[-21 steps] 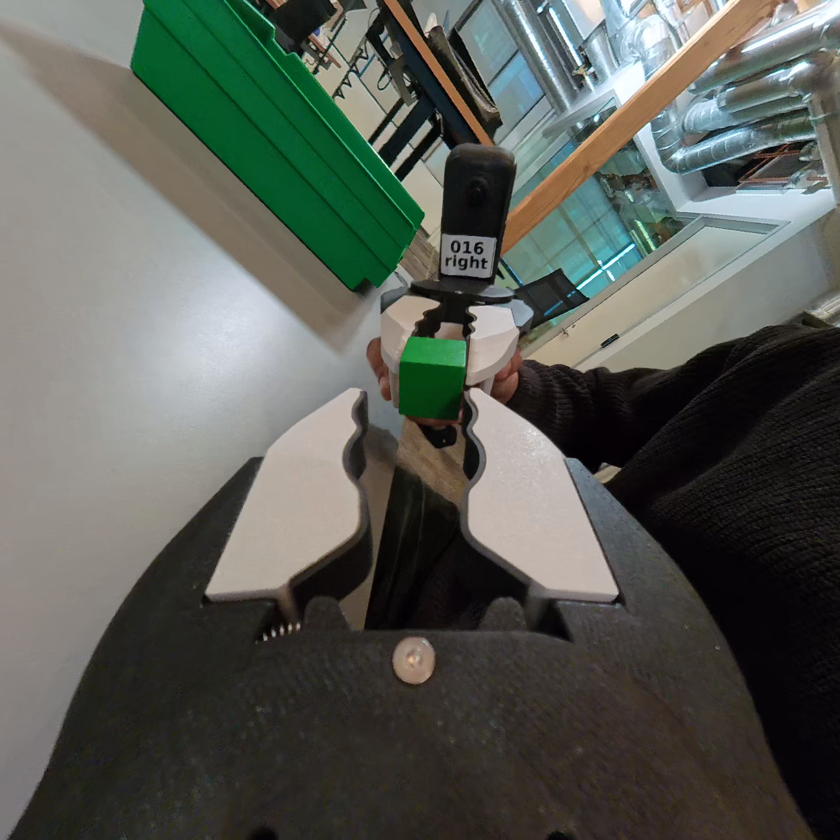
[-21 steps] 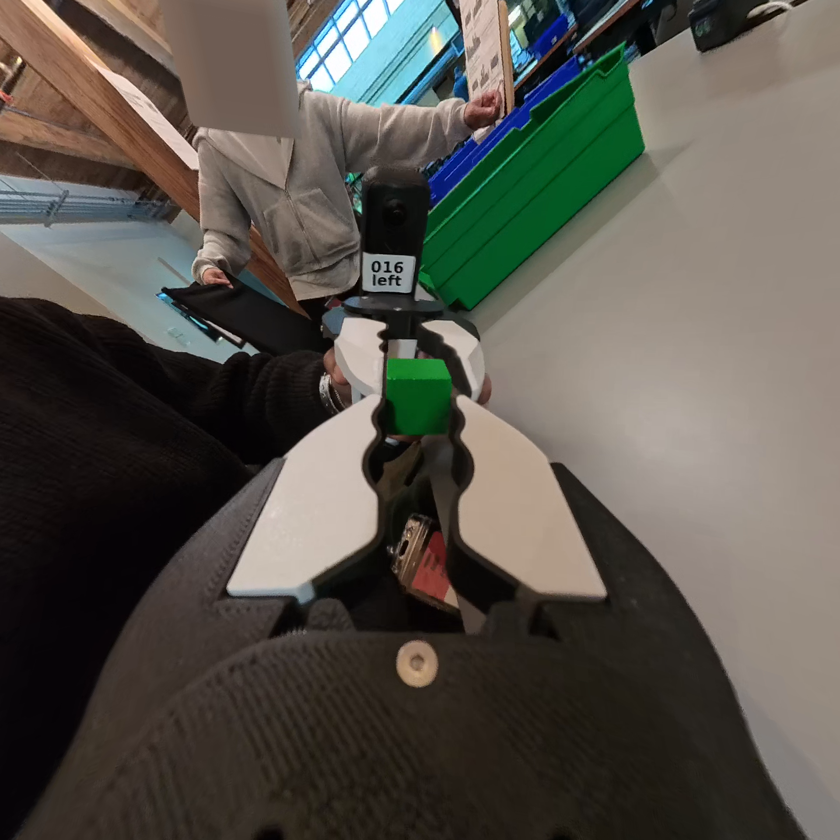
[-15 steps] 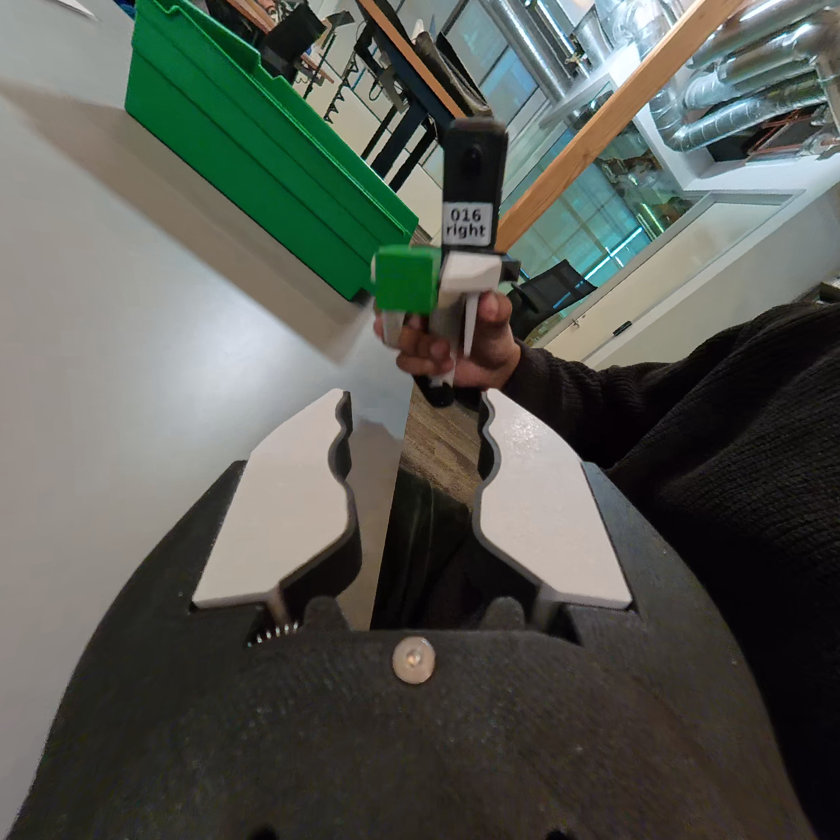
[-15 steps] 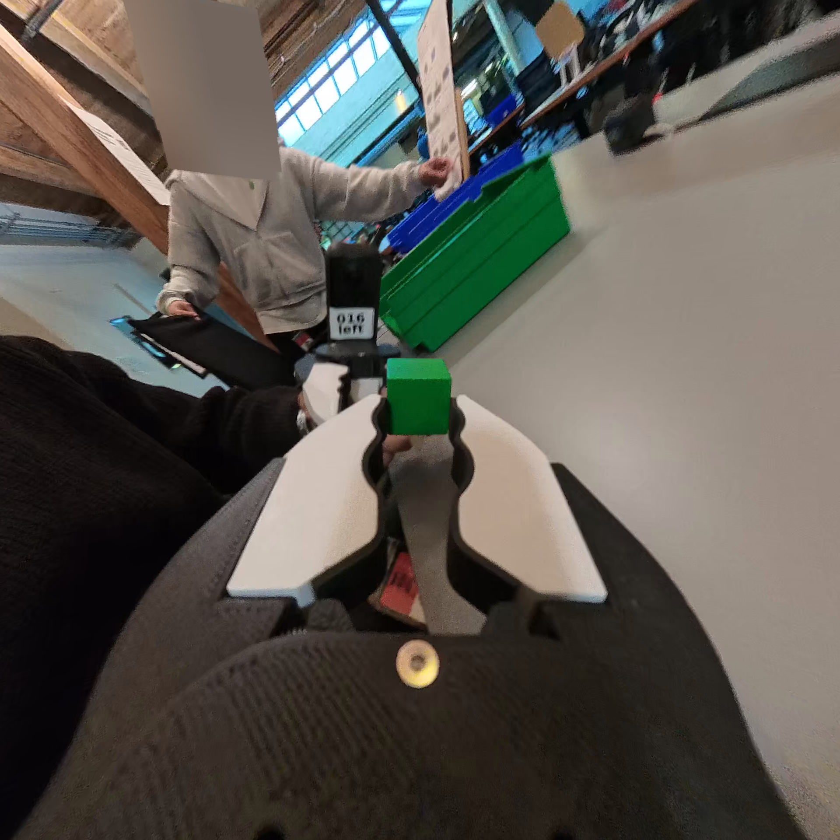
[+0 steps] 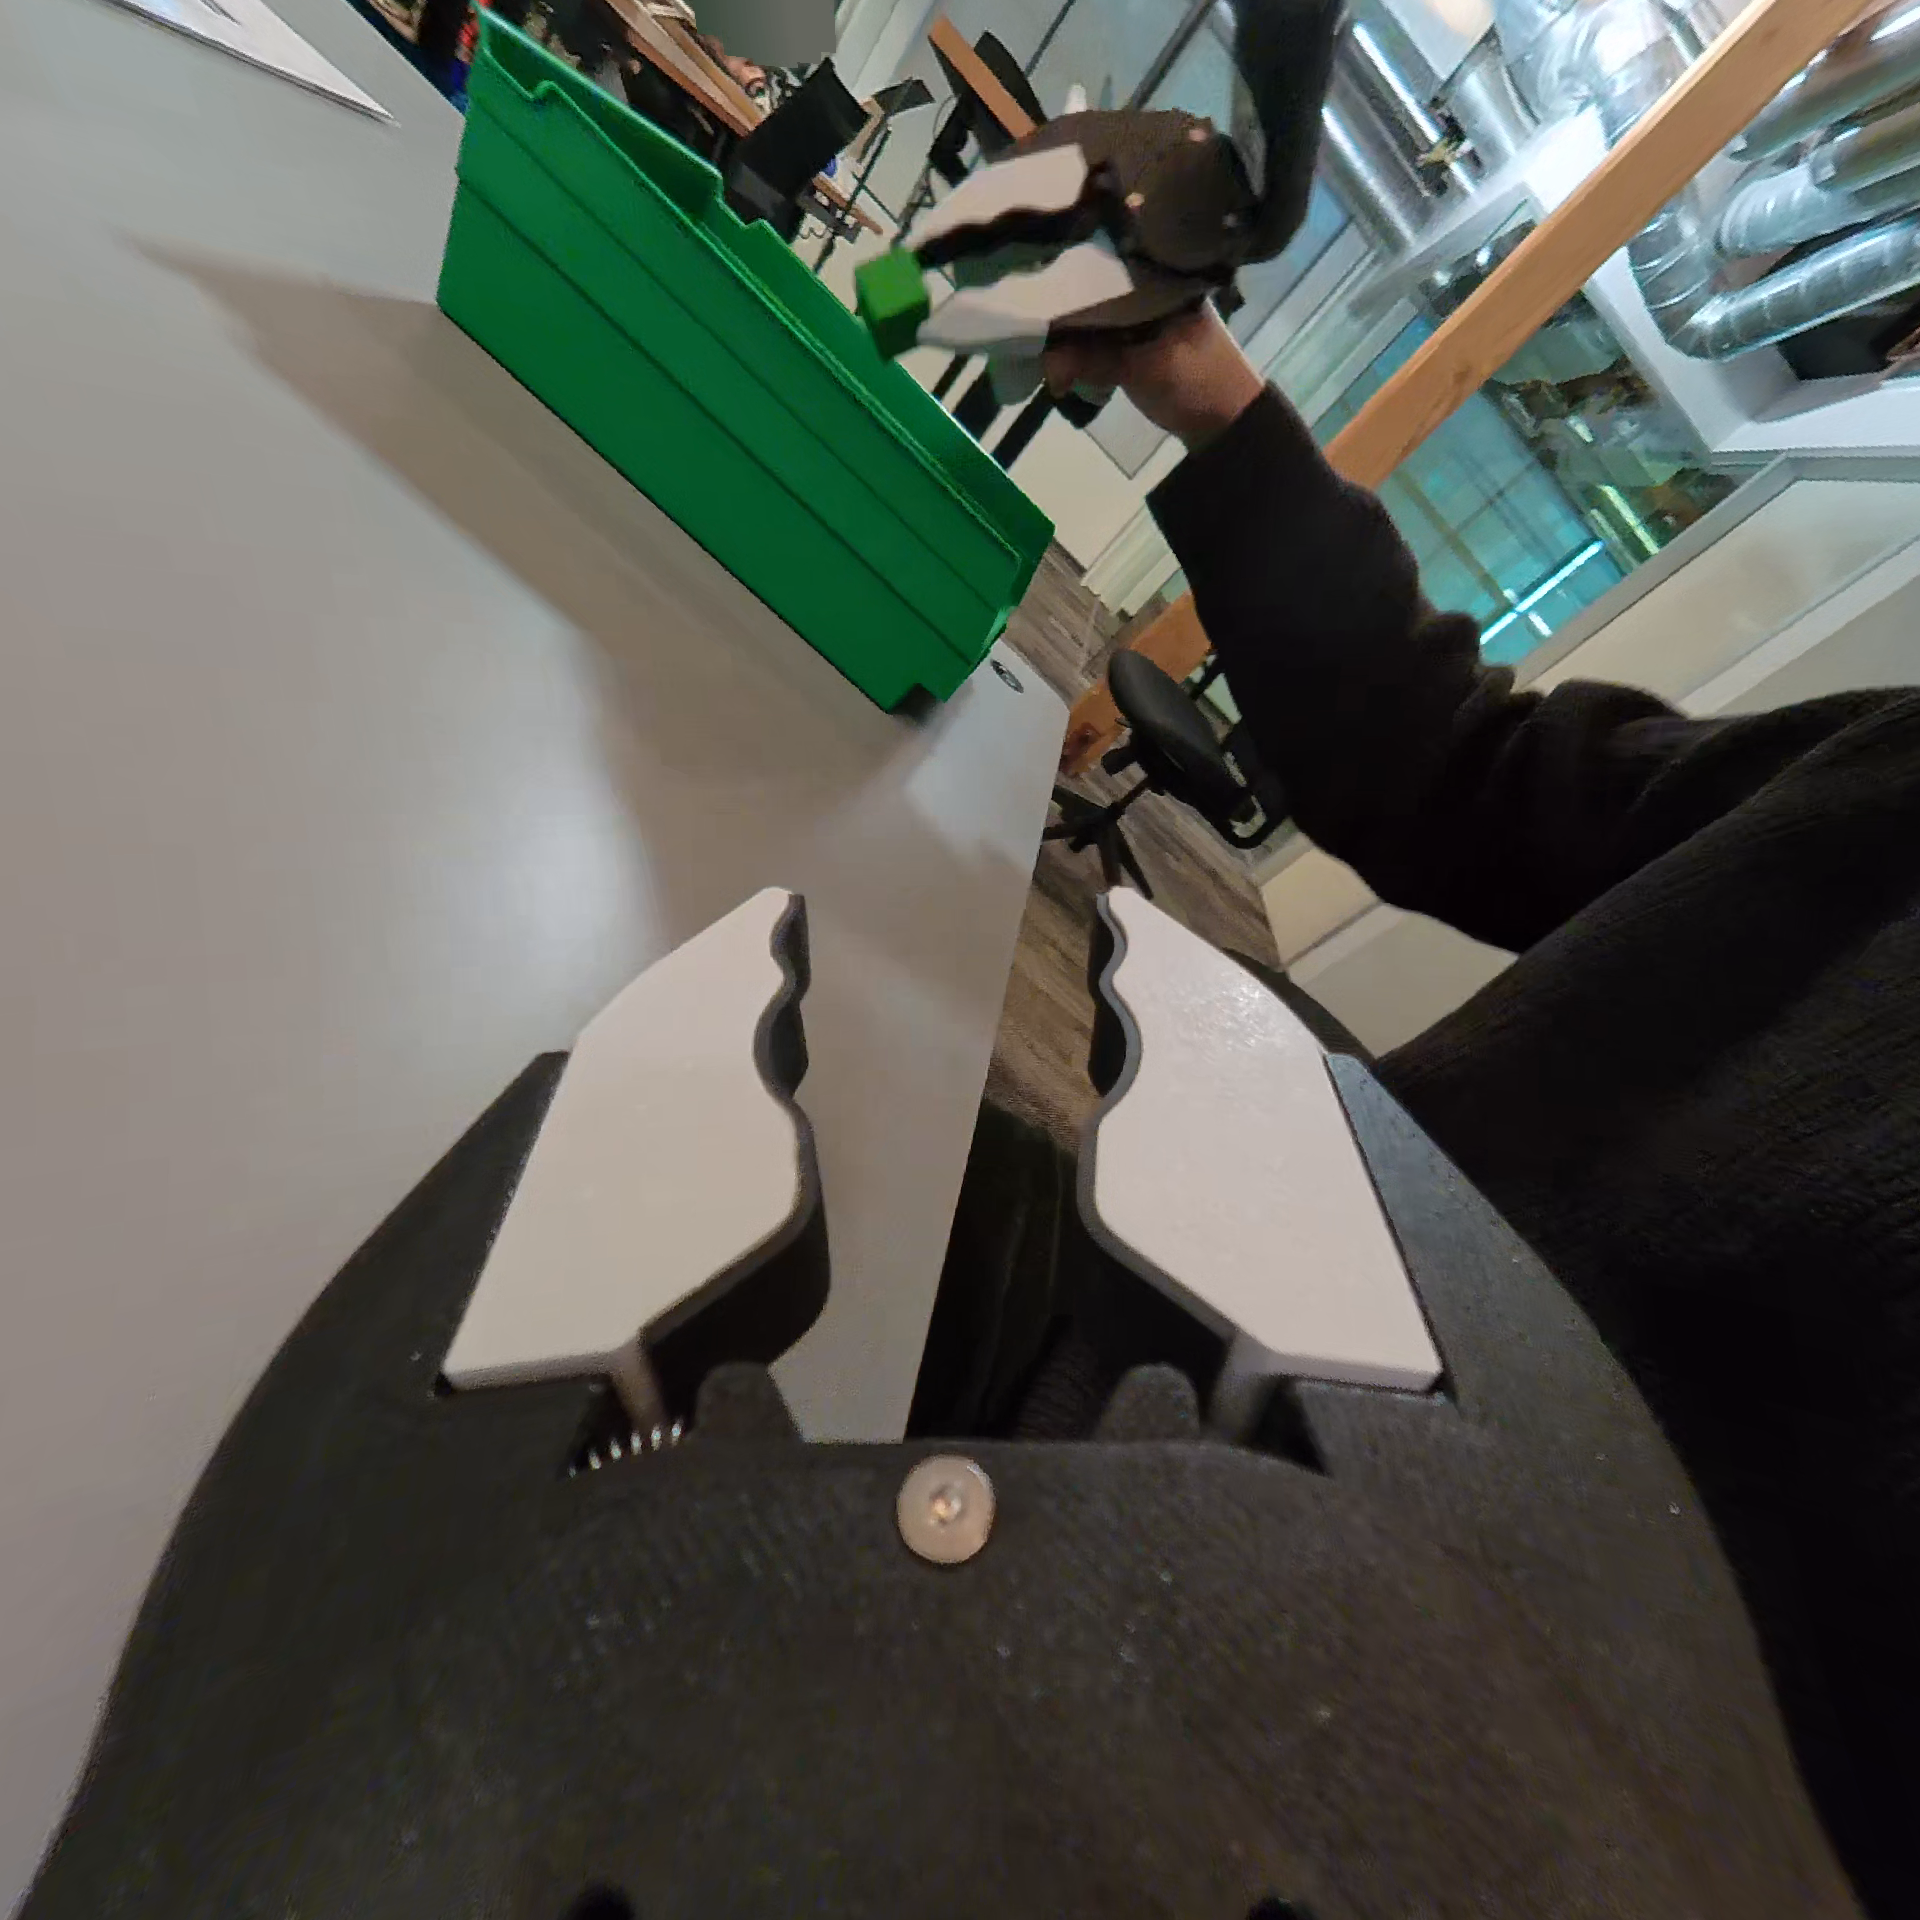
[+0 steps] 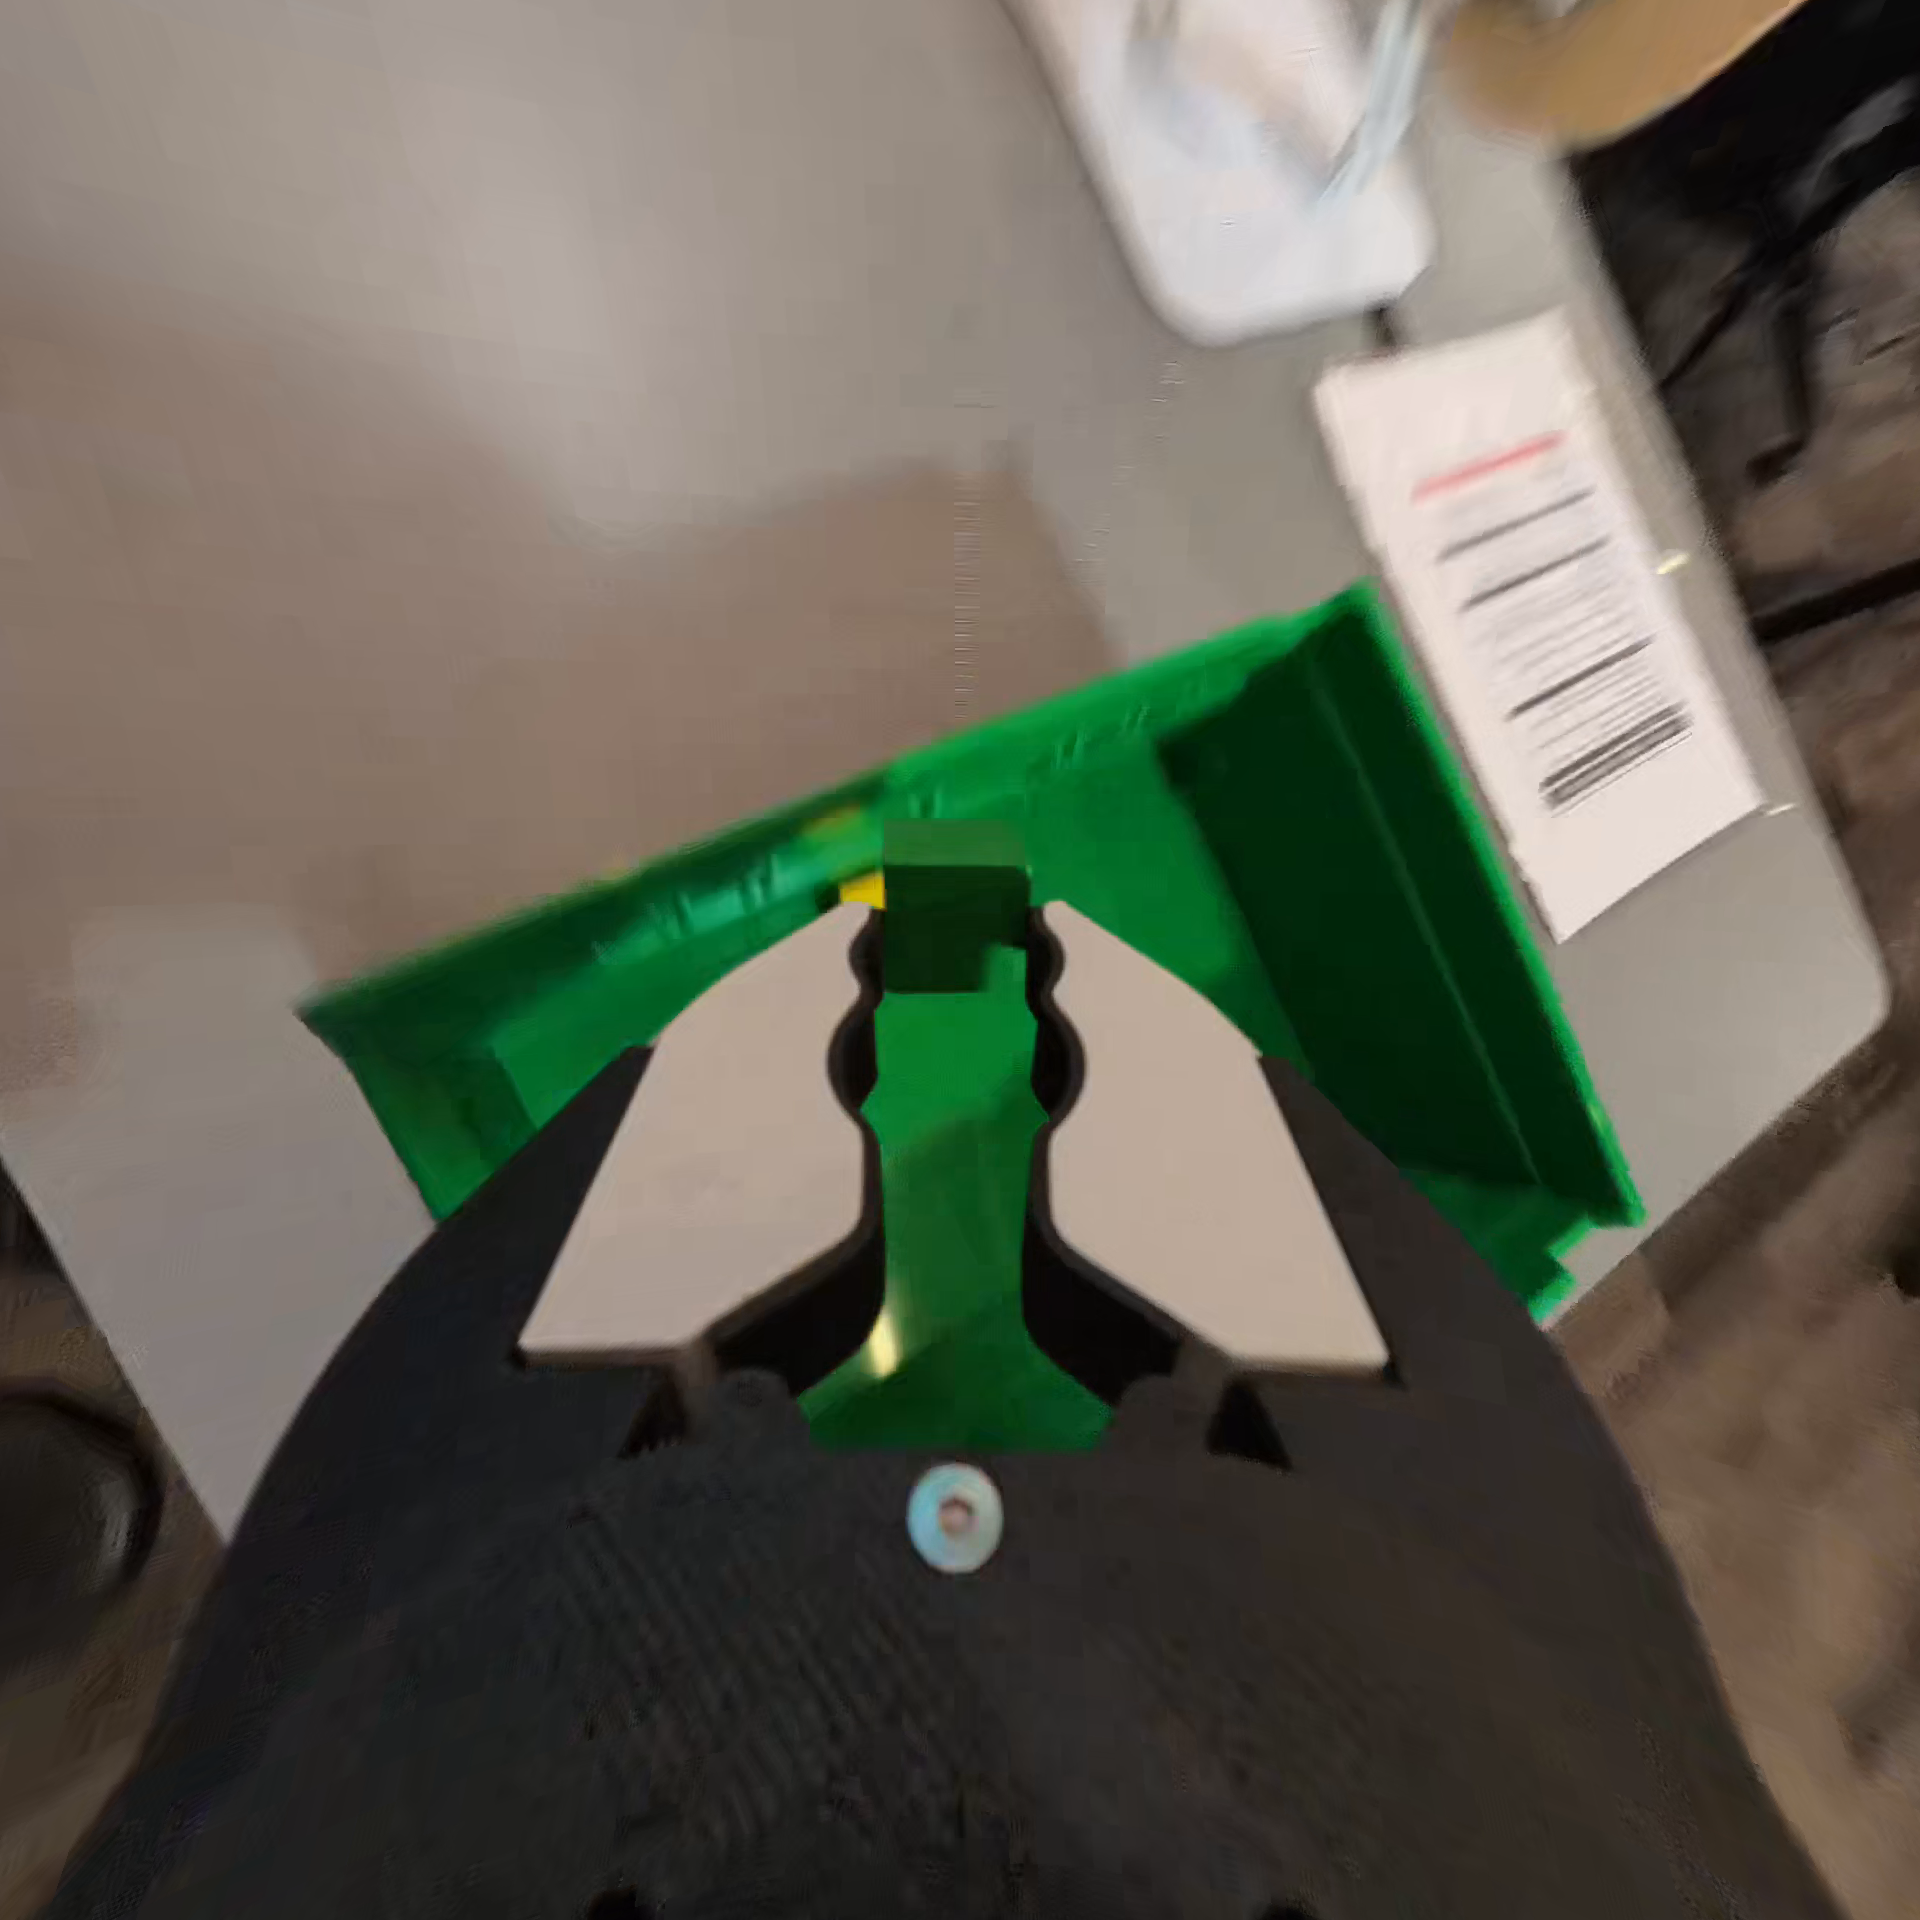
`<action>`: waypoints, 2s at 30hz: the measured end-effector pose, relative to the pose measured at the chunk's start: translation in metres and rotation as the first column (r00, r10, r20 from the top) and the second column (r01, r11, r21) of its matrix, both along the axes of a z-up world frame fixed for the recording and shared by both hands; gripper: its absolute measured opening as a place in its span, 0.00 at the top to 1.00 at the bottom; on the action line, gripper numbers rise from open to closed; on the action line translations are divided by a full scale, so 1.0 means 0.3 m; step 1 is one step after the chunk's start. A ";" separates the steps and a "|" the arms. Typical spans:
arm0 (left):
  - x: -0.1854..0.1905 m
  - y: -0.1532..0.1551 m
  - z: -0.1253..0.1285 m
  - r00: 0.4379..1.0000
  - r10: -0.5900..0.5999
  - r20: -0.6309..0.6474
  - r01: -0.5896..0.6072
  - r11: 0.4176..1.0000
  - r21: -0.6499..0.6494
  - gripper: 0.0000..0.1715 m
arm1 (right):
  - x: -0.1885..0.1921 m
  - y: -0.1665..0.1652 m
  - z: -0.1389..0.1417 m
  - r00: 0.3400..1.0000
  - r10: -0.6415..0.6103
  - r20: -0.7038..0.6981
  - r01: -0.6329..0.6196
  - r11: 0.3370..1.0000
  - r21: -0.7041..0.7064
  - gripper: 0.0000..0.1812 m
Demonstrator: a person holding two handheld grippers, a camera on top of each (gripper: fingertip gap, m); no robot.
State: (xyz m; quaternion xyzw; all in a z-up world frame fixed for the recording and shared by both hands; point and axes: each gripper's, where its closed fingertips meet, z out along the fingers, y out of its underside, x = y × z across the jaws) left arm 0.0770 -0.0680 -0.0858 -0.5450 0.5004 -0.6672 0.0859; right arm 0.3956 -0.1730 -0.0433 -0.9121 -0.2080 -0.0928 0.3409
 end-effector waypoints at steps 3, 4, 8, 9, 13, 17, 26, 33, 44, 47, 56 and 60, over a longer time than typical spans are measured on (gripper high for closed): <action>-0.004 -0.007 -0.012 1.000 0.030 0.003 -0.030 0.999 0.040 0.69 | 0.064 -0.044 -0.147 0.997 0.079 -0.011 -0.080 0.971 -0.223 0.85; -0.016 -0.019 -0.014 1.000 0.020 0.005 -0.020 0.999 0.028 0.69 | 0.078 -0.053 -0.189 0.995 0.100 -0.009 -0.099 0.955 -0.281 0.85; -0.049 -0.033 -0.023 0.999 0.032 -0.022 -0.034 0.996 -0.083 0.69 | 0.107 -0.078 -0.306 0.979 0.204 0.027 -0.171 0.877 -0.449 0.85; -0.053 -0.029 -0.024 0.998 0.049 -0.031 -0.052 0.993 -0.102 0.69 | 0.104 -0.077 -0.321 0.973 0.230 0.026 -0.192 0.864 -0.465 0.85; -0.056 -0.026 -0.041 0.993 0.100 -0.062 -0.105 0.991 -0.087 0.69 | 0.086 -0.045 -0.341 0.955 0.297 -0.003 -0.265 0.847 -0.461 0.85; -0.049 -0.058 -0.065 0.991 0.080 -0.103 -0.085 0.995 -0.046 0.69 | 0.097 -0.029 -0.361 0.950 0.310 -0.022 -0.280 0.821 -0.497 0.85; -0.028 -0.088 -0.049 0.994 0.040 -0.102 -0.043 0.999 -0.026 0.69 | 0.088 -0.024 -0.386 0.947 0.320 -0.005 -0.275 0.806 -0.525 0.85; -0.033 -0.074 -0.043 0.994 0.047 -0.097 -0.056 0.994 -0.091 0.69 | 0.103 -0.028 -0.384 0.945 0.321 0.063 -0.237 0.806 -0.542 0.79; -0.070 -0.039 -0.022 0.995 0.082 -0.054 -0.086 0.993 -0.080 0.70 | -0.068 0.054 -0.063 0.975 0.218 -0.039 -0.221 0.966 -0.131 0.76; -0.083 -0.006 -0.008 0.994 0.100 -0.040 -0.101 0.995 -0.022 0.69 | -0.149 0.101 0.111 0.990 0.105 -0.090 -0.093 0.986 0.136 0.70; -0.274 0.378 0.184 0.919 0.381 0.100 -0.386 0.823 0.416 0.67 | -0.660 0.135 0.298 0.727 0.300 -0.617 0.072 0.861 0.503 0.68; -0.426 0.674 0.302 0.874 0.458 0.162 -0.413 0.523 0.746 0.68 | -0.848 0.182 0.206 0.602 0.357 -0.715 0.017 0.889 0.458 0.67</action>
